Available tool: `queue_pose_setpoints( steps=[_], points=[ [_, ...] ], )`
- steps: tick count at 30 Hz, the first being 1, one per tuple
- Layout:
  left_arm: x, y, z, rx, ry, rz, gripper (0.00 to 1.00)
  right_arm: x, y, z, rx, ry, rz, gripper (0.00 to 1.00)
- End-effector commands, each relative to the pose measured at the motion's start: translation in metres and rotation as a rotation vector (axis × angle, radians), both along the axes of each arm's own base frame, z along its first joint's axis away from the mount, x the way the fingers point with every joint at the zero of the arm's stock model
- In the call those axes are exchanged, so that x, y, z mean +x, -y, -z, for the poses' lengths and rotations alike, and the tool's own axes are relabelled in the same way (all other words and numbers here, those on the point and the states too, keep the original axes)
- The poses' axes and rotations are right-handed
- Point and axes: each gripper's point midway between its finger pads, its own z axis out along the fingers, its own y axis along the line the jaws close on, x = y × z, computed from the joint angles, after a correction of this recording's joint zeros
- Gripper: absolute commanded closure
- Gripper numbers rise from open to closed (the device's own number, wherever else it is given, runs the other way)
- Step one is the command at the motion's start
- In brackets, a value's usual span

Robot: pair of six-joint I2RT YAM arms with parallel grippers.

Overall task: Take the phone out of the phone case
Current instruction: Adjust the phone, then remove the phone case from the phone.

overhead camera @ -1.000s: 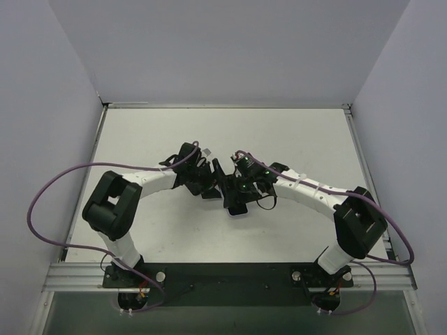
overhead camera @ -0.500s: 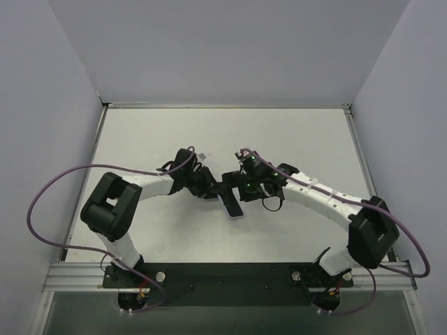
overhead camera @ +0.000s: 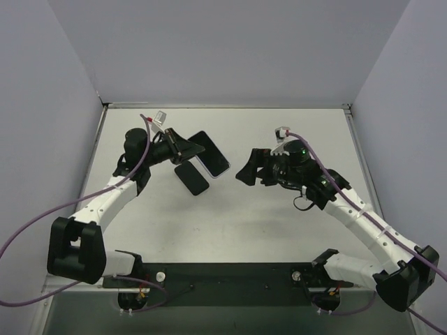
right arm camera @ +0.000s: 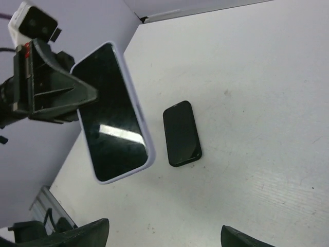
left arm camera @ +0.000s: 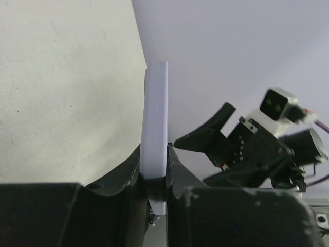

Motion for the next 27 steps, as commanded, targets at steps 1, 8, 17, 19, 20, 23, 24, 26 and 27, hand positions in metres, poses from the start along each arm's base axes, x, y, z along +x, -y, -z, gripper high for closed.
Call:
queue_pose_setpoints(
  steps=[1,8,17,19,20,23,24,26,27],
  points=[
    [-0.014,-0.006,-0.045,0.0,0.223,0.019,1.0,0.002,-0.014,-0.047,0.323,0.029,-0.058,0.21],
    [-0.021,-0.004,-0.056,-0.142,0.241,0.089,1.0,-0.003,-0.036,-0.069,0.519,-0.007,-0.134,0.3],
    [-0.026,-0.004,-0.069,-0.302,0.235,0.127,1.0,0.003,-0.046,-0.062,0.612,-0.064,-0.129,0.31],
    [-0.027,-0.005,-0.073,-0.313,0.238,0.128,1.0,0.006,-0.048,-0.063,0.629,-0.068,-0.123,0.32],
    [-0.027,-0.005,-0.073,-0.315,0.236,0.126,1.0,0.01,-0.049,-0.058,0.631,-0.082,-0.107,0.33],
    [-0.028,-0.005,-0.075,-0.331,0.233,0.124,1.0,0.018,-0.054,-0.051,0.654,-0.119,-0.087,0.39],
    [-0.028,-0.006,-0.075,-0.334,0.233,0.125,1.0,0.019,-0.055,-0.05,0.664,-0.125,-0.085,0.4],
    [-0.029,-0.006,-0.075,-0.338,0.228,0.129,1.0,0.022,-0.058,-0.057,0.715,-0.116,-0.092,0.44],
    [-0.03,-0.005,-0.074,-0.34,0.226,0.131,1.0,0.022,-0.059,-0.058,0.729,-0.116,-0.091,0.5]
  ],
)
